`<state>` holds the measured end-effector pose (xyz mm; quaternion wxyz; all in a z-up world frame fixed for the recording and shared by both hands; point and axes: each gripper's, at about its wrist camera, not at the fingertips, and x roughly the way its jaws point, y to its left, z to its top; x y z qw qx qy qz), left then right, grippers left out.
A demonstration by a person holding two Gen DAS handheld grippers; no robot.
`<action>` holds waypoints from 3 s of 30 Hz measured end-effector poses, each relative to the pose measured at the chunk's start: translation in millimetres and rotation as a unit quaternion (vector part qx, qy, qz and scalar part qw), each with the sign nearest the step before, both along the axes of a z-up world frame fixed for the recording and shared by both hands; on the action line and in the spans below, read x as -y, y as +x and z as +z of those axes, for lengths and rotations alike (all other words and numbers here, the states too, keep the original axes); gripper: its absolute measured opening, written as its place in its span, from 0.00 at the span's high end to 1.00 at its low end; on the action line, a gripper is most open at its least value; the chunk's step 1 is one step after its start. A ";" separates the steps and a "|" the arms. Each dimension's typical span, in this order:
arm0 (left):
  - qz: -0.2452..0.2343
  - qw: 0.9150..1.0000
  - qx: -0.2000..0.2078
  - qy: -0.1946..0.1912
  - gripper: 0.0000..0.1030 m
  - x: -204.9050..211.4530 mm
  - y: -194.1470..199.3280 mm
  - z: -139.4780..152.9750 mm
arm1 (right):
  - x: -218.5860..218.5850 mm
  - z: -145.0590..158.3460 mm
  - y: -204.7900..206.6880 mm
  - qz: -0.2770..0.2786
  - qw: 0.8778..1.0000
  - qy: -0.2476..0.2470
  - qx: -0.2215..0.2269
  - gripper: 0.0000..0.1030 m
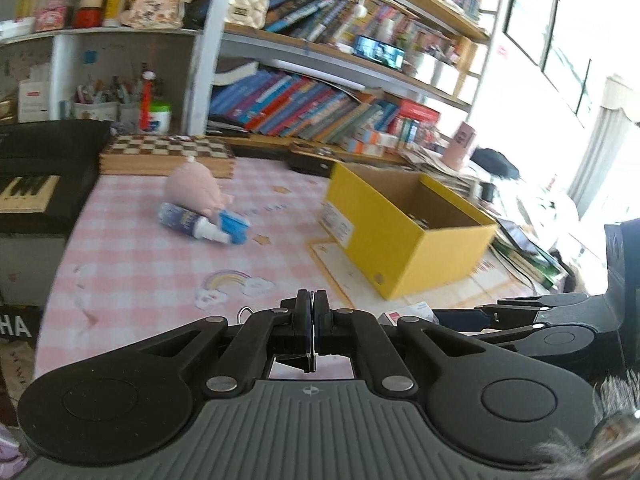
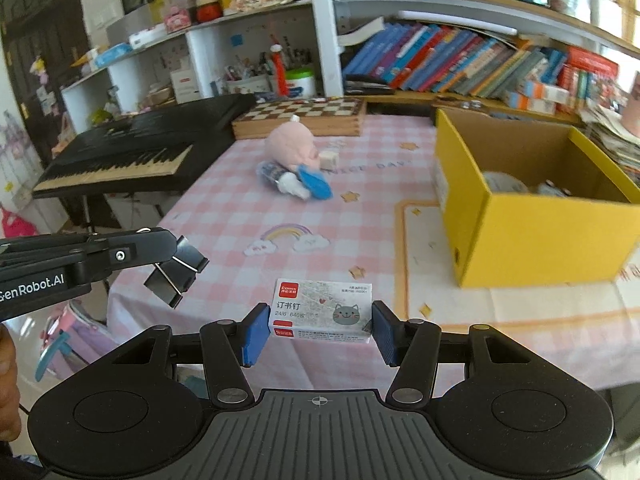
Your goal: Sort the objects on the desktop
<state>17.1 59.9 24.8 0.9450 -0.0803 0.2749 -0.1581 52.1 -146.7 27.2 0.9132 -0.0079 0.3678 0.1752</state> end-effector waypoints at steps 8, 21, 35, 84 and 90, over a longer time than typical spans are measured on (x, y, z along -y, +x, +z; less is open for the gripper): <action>-0.061 0.998 0.000 0.000 0.98 28.6 -3.4 -2.1 | 26.0 -2.9 -23.0 -0.051 0.999 -0.003 -0.004 0.47; -0.161 0.987 0.003 -0.003 0.98 80.7 6.6 -4.0 | 76.6 -4.4 -48.3 -0.150 0.989 -0.003 -0.012 0.47; -0.182 0.983 -0.005 0.004 0.98 119.6 20.6 -6.0 | 112.8 -7.2 -41.0 -0.169 0.985 0.002 -0.022 0.47; -0.087 0.995 0.031 0.040 0.98 248.3 196.9 20.7 | 223.7 31.3 172.1 0.026 0.997 -0.045 0.058 0.47; -0.104 0.991 -0.020 0.085 0.98 267.3 228.1 -2.3 | 215.5 13.7 211.6 0.083 0.990 -0.099 0.046 0.47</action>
